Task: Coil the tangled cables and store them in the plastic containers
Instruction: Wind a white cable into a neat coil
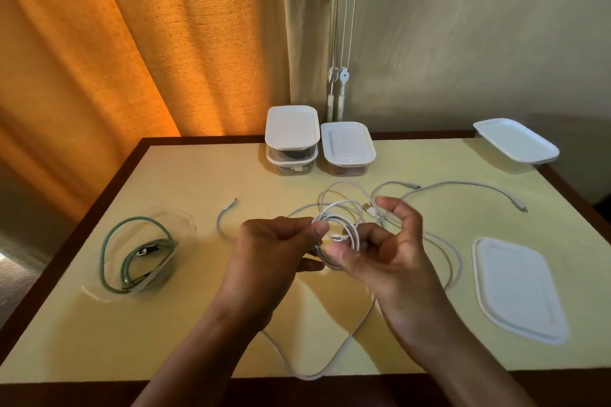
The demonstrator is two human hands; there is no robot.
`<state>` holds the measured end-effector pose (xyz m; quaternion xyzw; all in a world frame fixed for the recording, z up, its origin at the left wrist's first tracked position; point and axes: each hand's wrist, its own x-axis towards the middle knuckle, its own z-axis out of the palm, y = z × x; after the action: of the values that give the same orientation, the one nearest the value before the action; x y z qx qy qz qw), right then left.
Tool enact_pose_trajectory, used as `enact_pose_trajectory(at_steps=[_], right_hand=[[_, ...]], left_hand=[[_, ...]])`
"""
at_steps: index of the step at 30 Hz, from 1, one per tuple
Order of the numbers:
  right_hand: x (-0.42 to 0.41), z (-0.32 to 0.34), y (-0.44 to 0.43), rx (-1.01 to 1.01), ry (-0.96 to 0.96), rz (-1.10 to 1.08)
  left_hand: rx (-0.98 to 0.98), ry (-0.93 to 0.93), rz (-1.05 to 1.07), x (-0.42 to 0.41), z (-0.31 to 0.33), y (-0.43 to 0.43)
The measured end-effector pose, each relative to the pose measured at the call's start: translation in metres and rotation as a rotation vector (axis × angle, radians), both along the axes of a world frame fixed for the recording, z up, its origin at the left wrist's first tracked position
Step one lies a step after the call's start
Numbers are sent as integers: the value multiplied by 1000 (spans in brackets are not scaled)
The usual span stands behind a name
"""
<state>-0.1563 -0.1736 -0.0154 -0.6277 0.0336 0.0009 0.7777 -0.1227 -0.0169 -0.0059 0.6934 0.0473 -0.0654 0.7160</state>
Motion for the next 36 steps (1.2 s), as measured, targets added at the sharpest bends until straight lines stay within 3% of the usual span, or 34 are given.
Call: enact_pose_trajectory(at_steps=[5, 11, 13, 19, 28, 34, 36], right_hand=[[-5, 4, 5, -485, -285, -10], [-1, 0, -1, -625, -348, -52], [0, 0, -3, -558, -306, 1], [4, 5, -2, -87, -50, -9], [9, 3, 0, 192, 84, -197], [8, 7, 5, 433, 260, -80], [7, 8, 9, 475, 240, -77]], left_hand=[[-2, 13, -27, 3, 4, 7], [-31, 42, 24, 6, 5, 10], [-71, 55, 59, 8, 5, 13], [-118, 57, 41, 6, 4, 9], [1, -10, 44, 3, 5, 7], [-11, -10, 6, 0, 7, 2], [-8, -13, 2, 0, 7, 1]])
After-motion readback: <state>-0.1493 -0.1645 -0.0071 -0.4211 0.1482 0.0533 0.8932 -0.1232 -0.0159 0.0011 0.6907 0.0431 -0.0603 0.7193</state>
